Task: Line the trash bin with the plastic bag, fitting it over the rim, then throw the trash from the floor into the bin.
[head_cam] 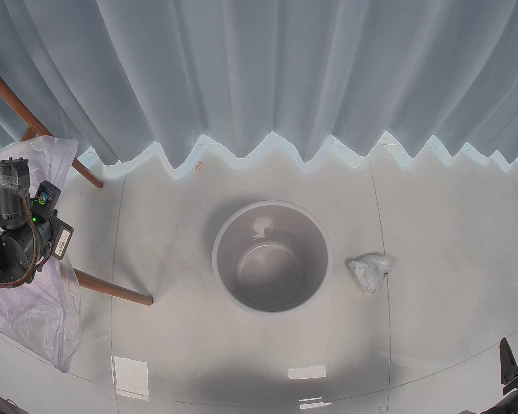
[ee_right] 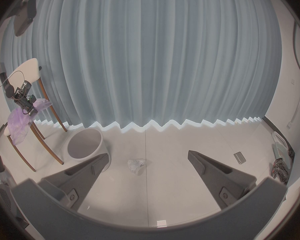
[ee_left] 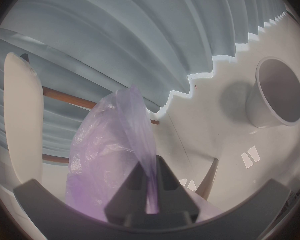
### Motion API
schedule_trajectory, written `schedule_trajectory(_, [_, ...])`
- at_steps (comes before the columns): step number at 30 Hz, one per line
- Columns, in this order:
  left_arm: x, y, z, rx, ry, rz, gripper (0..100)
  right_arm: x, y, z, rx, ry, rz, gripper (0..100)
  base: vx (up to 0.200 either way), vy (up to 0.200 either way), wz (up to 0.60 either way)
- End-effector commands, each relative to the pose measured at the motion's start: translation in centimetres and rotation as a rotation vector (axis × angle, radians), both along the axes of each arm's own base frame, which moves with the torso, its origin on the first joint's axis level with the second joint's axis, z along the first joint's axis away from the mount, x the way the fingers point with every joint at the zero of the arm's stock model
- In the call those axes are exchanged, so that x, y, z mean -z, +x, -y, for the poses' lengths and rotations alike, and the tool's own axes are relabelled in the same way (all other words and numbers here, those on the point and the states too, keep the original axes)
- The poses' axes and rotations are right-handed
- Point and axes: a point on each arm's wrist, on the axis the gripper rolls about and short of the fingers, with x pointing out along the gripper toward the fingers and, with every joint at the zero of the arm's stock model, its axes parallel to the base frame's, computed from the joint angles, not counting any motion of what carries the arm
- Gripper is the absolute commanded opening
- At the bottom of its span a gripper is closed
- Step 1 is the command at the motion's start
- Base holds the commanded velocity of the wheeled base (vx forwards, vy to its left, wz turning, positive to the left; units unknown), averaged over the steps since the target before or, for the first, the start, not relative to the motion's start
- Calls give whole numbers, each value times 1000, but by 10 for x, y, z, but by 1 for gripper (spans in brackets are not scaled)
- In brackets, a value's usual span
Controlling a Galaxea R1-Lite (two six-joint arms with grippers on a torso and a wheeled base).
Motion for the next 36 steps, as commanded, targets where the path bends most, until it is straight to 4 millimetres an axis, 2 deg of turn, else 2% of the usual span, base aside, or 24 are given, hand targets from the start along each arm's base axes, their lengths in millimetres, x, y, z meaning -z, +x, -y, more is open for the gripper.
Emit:
schedule_trajectory(1, [-4,-15,-4,-3,-8,32,0,5,0,0,0,0,-1,100,0,0,0])
schedule_trajectory(10, [-19,-65,-10,98,-85,160,0,5,0,0,0,0,-1,100,0,0,0])
schedule_trajectory(14, [-23,-70,-10,127,-215,224,0,5,0,0,0,0,-1,100,0,0,0])
schedule_trajectory(20, [-33,-88,-8,334,-487,307,0,5,0,0,0,0,-1,100,0,0,0])
schedule_trajectory(25, [-40,-98,-7,431,-653,341,0,5,0,0,0,0,-1,100,0,0,0])
schedule_trajectory(32, [-41,-99,-2,576,-826,294,0,5,0,0,0,0,-1,100,0,0,0])
schedule_trajectory(36, [-45,-101,10,690,-920,259,0,5,0,0,0,0,-1,100,0,0,0])
